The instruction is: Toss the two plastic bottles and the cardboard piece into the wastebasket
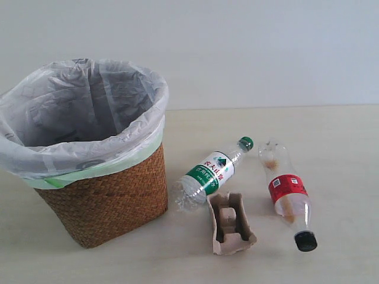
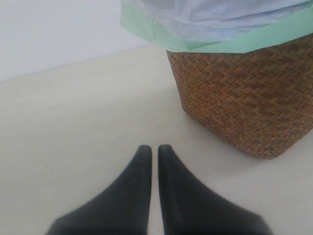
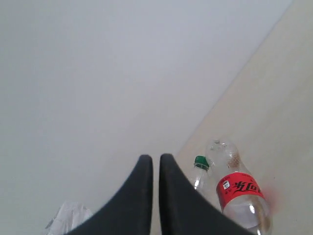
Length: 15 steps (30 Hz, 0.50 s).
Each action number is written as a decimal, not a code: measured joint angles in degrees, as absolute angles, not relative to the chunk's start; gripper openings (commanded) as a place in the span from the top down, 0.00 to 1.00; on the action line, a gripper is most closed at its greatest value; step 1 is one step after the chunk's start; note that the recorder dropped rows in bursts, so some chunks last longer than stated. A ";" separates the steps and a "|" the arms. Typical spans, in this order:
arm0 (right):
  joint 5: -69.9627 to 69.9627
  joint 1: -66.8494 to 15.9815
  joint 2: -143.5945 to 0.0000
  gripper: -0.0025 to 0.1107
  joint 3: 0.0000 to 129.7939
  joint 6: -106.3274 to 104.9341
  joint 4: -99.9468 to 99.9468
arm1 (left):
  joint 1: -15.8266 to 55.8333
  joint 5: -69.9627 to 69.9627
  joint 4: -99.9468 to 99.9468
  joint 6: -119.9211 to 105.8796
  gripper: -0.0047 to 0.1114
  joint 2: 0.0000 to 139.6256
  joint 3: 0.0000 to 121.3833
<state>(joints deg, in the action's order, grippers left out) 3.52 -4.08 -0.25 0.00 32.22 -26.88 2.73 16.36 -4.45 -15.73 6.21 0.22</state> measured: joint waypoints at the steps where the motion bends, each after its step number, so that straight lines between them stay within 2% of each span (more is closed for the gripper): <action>1: 3.52 -4.08 -0.25 0.97 0.00 32.19 -26.77 | 2.73 16.36 -4.45 -15.73 0.93 6.21 0.22; 4: 4.34 -4.08 -0.25 0.97 0.16 26.03 -26.77 | 2.73 16.36 -4.45 -15.73 0.93 6.21 0.22; 9: 7.83 -7.64 -2.06 0.97 7.75 16.86 -26.87 | 2.73 16.36 -4.45 -15.73 0.93 6.21 0.22; 13: 10.14 -11.63 -9.87 0.97 17.27 10.52 -26.87 | 2.73 16.36 -4.45 -15.73 0.93 6.21 0.22; 15: 15.56 -14.68 -19.44 0.97 26.07 4.80 -26.87 | 2.73 16.36 -4.45 -15.73 0.93 6.21 0.22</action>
<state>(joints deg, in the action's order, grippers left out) 15.56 -14.68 -19.44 26.07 4.80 -26.87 2.73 16.36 -4.45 -15.73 6.21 0.22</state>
